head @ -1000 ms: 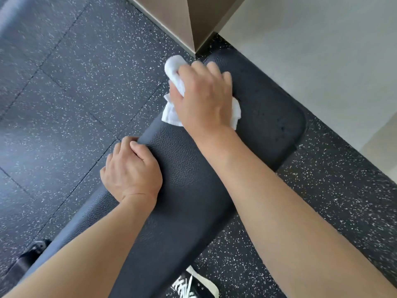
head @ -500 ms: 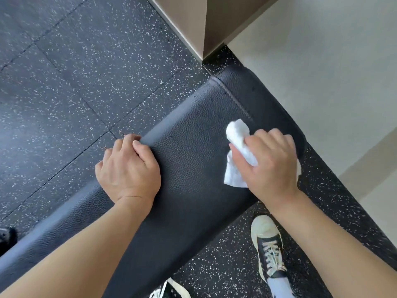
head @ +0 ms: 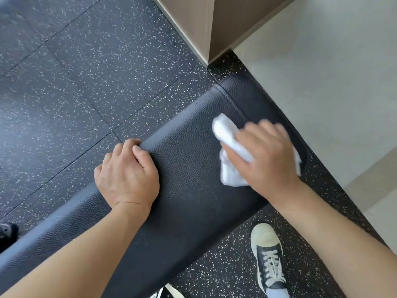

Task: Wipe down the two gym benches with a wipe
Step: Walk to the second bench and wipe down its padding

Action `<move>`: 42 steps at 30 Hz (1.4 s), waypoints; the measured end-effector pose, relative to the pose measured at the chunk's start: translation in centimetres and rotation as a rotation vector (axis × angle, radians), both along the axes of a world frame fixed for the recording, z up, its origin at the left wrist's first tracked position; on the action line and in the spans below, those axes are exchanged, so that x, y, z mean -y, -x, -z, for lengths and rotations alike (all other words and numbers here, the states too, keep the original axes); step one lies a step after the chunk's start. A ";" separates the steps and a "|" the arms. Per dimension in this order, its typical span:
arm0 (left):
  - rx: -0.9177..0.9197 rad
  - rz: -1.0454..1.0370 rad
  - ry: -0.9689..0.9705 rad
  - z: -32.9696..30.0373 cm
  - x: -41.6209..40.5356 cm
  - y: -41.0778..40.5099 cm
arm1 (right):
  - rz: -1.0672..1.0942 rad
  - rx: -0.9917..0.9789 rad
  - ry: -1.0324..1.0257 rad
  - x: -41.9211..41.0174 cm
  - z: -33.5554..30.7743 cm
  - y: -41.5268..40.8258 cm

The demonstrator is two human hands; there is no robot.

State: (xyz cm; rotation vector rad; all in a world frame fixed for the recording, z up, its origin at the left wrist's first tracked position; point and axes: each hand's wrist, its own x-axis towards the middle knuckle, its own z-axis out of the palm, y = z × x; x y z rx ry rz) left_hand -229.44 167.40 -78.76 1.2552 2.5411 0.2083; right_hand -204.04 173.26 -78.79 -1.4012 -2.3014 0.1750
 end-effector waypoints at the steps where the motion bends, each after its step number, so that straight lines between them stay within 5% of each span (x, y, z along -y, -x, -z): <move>1: -0.001 0.004 -0.001 0.0 0.0 0.0 | -0.012 0.006 -0.002 1.8 0.1 -1.9; 5: -0.004 0.006 0.001 0.2 0.0 0.1 | -0.030 -0.003 -0.021 2.9 0.6 -3.3; 15: -0.018 0.001 0.005 -0.1 0.0 -0.3 | 0.028 0.061 0.098 -10.5 -0.3 11.2; 25: -0.025 -0.001 -0.008 0.1 -0.1 -0.1 | -0.063 0.002 0.016 2.5 0.1 -8.1; 36: -0.051 -0.018 -0.015 -0.2 -0.1 -0.5 | -0.061 -0.082 0.154 -14.4 -0.5 3.3; 42: -0.046 -0.048 -0.026 -0.5 -0.3 -0.7 | -0.064 -0.152 0.196 -8.2 -0.2 -3.6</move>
